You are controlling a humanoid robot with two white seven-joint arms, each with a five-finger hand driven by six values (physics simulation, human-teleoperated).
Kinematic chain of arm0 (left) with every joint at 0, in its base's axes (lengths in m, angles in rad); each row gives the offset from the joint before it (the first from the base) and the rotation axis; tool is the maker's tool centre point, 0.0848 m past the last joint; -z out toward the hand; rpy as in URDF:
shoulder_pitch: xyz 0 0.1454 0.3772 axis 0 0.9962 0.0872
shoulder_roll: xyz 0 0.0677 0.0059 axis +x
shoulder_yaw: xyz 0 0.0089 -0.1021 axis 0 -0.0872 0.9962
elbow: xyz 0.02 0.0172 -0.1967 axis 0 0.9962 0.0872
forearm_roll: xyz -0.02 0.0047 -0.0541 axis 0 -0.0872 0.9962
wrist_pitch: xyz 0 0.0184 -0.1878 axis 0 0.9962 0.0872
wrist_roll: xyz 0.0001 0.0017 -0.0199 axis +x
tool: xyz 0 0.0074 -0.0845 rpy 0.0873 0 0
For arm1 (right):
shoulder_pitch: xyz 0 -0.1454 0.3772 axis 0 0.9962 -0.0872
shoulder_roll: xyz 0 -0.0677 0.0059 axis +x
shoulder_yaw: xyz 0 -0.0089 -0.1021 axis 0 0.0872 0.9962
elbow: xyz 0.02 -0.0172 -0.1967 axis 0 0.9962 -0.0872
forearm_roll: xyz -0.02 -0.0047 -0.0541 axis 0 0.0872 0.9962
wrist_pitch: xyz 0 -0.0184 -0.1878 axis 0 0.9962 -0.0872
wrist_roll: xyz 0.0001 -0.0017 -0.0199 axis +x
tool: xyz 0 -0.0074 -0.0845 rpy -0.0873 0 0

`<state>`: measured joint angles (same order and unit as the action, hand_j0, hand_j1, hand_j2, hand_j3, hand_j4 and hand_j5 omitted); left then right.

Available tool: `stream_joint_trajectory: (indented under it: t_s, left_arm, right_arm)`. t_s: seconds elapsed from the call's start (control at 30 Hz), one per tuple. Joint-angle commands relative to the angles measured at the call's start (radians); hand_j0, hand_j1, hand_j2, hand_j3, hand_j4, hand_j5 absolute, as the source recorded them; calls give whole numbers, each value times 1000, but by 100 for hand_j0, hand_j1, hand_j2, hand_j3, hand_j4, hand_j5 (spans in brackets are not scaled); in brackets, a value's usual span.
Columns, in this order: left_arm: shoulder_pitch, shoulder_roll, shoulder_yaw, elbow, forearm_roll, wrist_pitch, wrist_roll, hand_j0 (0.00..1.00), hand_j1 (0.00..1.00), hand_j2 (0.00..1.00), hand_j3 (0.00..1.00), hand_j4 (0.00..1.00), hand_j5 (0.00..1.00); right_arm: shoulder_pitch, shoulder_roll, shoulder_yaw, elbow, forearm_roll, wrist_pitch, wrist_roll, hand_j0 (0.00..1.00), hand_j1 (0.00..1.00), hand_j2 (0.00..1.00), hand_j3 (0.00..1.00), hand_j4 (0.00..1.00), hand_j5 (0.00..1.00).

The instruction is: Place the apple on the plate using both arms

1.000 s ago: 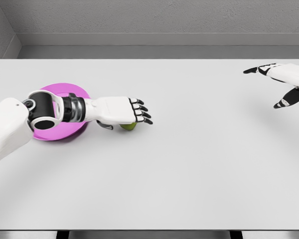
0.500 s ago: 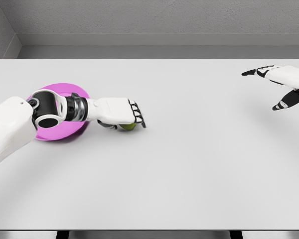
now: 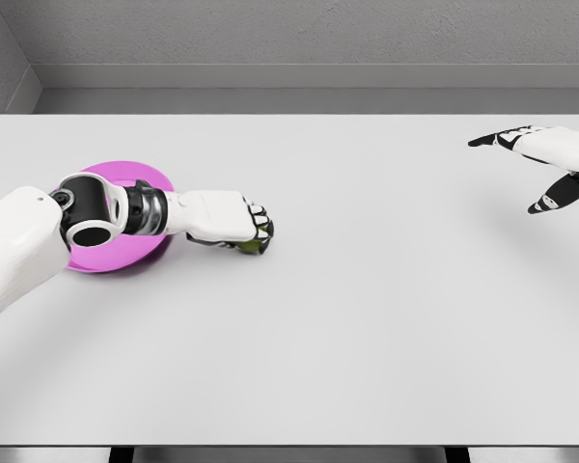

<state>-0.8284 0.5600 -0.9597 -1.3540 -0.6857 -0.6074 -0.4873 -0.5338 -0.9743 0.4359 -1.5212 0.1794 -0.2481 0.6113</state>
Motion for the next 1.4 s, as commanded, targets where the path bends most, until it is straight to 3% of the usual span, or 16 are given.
stream_joint_trajectory:
  t_s: [0.0, 0.1, 0.5, 0.67, 0.77, 0.87, 1.0, 1.07, 1.13, 1.17, 1.23, 1.37]
  left_arm:
    - [0, 6, 3, 1, 0, -3, -7, 25, 25, 25, 25, 25, 25]
    - [0, 44, 13, -4, 90, -3, -4, 19, 19, 19, 19, 19, 19]
    - [26, 110, 114, 15, 339, -3, 6, 21, 21, 21, 21, 21, 21]
    - [54, 192, 202, 19, 336, -3, -2, 20, 20, 20, 20, 20, 20]
    - [135, 276, 317, 13, 344, -3, -4, 20, 20, 20, 20, 20, 20]
    - [140, 317, 329, 21, 356, -3, -4, 13, 13, 13, 13, 13, 13]
    - [143, 313, 342, 67, 344, -3, -7, 15, 15, 15, 15, 15, 15]
    - [150, 308, 342, 70, 311, -3, -8, 22, 22, 22, 22, 22, 22]
    - [152, 302, 338, 70, 304, -3, -8, 51, 51, 51, 51, 51, 51]
    - [150, 301, 340, 70, 302, -3, -8, 75, 75, 75, 75, 75, 75]
    - [152, 299, 338, 70, 299, -3, -8, 98, 98, 98, 98, 98, 98]
    - [152, 299, 338, 70, 282, -3, -8, 100, 100, 100, 100, 100, 100]
  right_arm:
    - [0, -1, 0, -1, -3, 1, 0, 100, 100, 100, 100, 100, 100]
    - [5, -1, 0, -1, -3, 1, 0, 100, 100, 100, 100, 100, 100]
    - [5, -1, 0, -1, -3, 1, 0, 100, 100, 100, 100, 100, 100]
    - [5, -1, 0, -1, -3, 1, 0, 100, 100, 100, 100, 100, 100]
    - [5, -1, 0, -1, -3, 1, 0, 100, 100, 100, 100, 100, 100]
    - [5, -1, 0, -2, -3, 1, 0, 100, 100, 100, 100, 100, 100]
    - [5, -1, 0, -1, -3, 1, 0, 100, 100, 100, 100, 100, 100]
    - [5, -1, 0, -1, -3, 1, 0, 100, 100, 100, 100, 100, 100]
    - [5, -1, 0, -1, -3, 1, 0, 100, 100, 100, 100, 100, 100]
    - [5, -1, 0, -1, -3, 1, 0, 100, 100, 100, 100, 100, 100]
    - [5, -1, 0, 1, -3, 1, 0, 100, 100, 100, 100, 100, 100]
    - [3, -1, 0, 3, -3, 1, 0, 100, 100, 100, 100, 100, 100]
